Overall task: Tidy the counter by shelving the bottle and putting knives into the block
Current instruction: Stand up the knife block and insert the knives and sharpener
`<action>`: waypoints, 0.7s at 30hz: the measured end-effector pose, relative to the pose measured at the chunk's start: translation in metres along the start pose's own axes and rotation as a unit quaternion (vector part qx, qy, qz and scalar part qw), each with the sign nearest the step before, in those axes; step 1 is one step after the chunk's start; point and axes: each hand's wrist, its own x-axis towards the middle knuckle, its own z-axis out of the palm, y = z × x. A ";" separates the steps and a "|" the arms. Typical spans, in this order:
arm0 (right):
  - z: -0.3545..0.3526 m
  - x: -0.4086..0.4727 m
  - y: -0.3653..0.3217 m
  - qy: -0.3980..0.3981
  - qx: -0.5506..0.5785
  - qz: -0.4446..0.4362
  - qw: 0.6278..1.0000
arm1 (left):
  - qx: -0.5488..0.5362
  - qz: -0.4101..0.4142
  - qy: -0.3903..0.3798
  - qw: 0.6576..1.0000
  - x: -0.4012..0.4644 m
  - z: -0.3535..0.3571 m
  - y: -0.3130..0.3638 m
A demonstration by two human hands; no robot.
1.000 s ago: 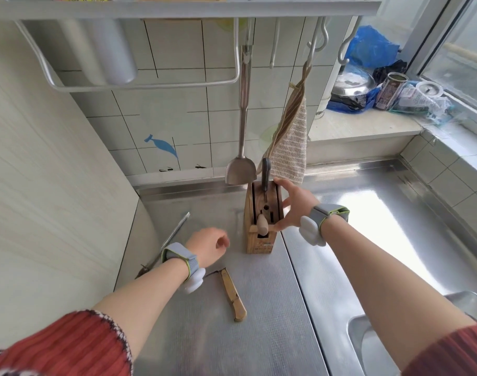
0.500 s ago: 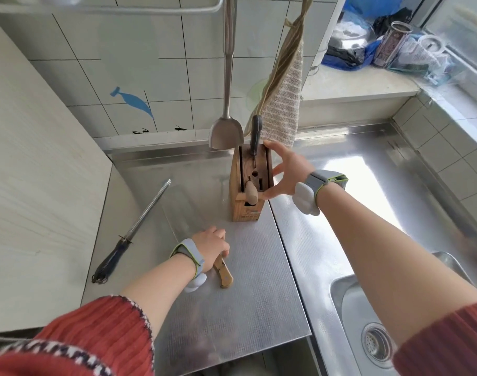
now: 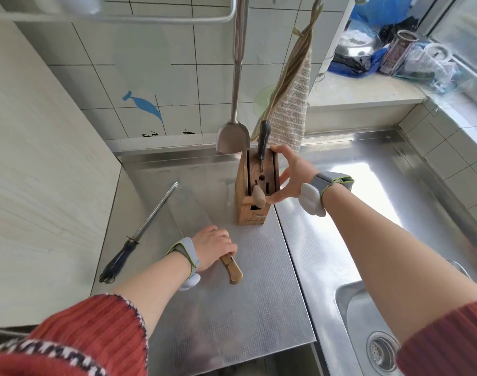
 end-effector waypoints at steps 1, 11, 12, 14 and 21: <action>0.000 0.000 -0.001 -0.002 -0.002 0.000 1.000 | -0.011 0.000 0.013 1.000 -0.001 -0.003 -0.003; 0.000 -0.002 -0.005 -0.008 -0.005 0.006 1.000 | -0.065 -0.052 0.077 0.994 -0.025 -0.062 -0.014; 0.000 -0.001 -0.005 -0.009 -0.003 0.004 1.000 | -0.075 -0.057 0.083 0.992 -0.028 -0.068 -0.015; -0.001 -0.001 -0.005 -0.007 -0.005 0.001 1.000 | -0.097 -0.063 0.099 0.988 -0.035 -0.082 -0.020; 0.002 0.002 -0.004 -0.002 -0.029 0.009 1.000 | -0.110 -0.079 0.139 0.981 -0.053 -0.122 -0.038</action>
